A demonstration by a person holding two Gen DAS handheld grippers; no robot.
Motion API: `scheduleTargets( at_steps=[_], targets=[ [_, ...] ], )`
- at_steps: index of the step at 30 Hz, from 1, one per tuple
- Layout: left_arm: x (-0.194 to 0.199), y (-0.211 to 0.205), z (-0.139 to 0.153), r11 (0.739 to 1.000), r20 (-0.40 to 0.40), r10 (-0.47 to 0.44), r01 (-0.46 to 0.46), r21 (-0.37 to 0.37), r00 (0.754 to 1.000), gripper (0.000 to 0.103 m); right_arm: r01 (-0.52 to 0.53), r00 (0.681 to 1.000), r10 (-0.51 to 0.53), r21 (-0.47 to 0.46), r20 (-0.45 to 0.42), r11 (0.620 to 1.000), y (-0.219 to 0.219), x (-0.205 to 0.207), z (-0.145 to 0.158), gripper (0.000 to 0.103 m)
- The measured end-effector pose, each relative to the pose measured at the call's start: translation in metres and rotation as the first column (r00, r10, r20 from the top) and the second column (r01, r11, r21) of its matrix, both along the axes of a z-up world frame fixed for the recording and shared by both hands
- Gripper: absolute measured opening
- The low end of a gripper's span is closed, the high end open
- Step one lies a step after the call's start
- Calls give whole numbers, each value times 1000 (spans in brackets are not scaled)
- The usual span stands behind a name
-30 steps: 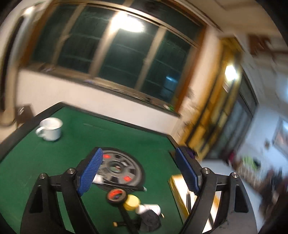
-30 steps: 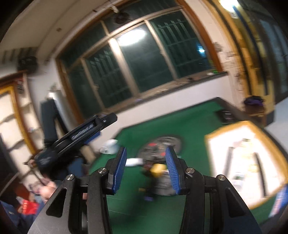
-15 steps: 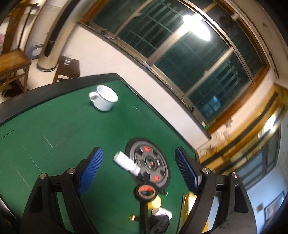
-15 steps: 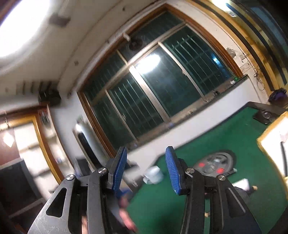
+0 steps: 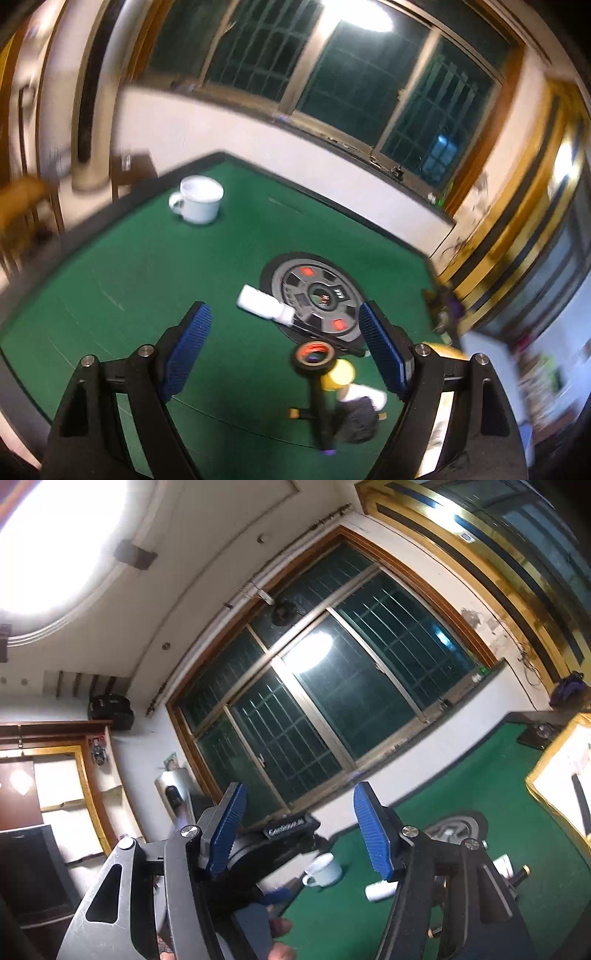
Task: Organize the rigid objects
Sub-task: 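Move both open grippers back over the objects on the table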
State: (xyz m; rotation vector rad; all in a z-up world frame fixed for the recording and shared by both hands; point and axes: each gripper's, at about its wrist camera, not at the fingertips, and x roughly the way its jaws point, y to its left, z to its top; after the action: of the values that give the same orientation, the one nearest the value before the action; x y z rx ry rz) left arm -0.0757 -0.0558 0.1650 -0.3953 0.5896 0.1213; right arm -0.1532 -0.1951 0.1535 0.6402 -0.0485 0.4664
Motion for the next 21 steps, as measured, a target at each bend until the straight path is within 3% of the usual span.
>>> scheduleTargets(
  at_steps=[3,5,8,10,11,12,13,14,16,17,19,21],
  targets=[
    [13,-2,-14,989,-69,-41,50,137,997,83,-37,997,34,-34,-71,999,-1,11,-7,63],
    [27,4,-36,978,-144,-88,113,177,986,83,-18,991,8,-75,-136,997,-6,17,-11,63],
    [61,28,-99,977,-342,-188,211,30,921,82,21,975,-61,-185,-215,982,-18,22,-15,63],
    [76,35,-131,973,-430,-216,232,-16,877,60,27,954,-111,-291,-279,956,-19,30,-18,66],
    [82,36,-143,967,-453,-225,256,7,863,54,12,941,-123,-333,-314,943,-20,35,-20,67],
    [78,29,-139,960,-397,-208,265,94,894,55,-3,930,-127,-351,-346,936,-23,40,-24,67],
    [76,25,-136,952,-373,-187,261,159,909,55,-4,923,-128,-341,-362,940,-28,42,-28,67],
    [76,20,-136,944,-365,-189,271,187,912,55,-1,919,-129,-331,-373,944,-33,42,-32,67],
    [82,13,-144,934,-395,-222,310,176,891,56,3,910,-138,-324,-392,946,-41,44,-38,67],
    [87,8,-149,921,-393,-224,325,213,892,58,3,906,-140,-326,-399,946,-43,46,-38,67],
    [89,-2,-151,880,-337,-208,327,346,918,67,2,906,-139,-324,-399,946,-46,45,-37,67],
    [94,-5,-152,861,-338,-195,326,391,921,75,4,913,-142,-340,-382,941,-45,42,-34,67]
  ],
)
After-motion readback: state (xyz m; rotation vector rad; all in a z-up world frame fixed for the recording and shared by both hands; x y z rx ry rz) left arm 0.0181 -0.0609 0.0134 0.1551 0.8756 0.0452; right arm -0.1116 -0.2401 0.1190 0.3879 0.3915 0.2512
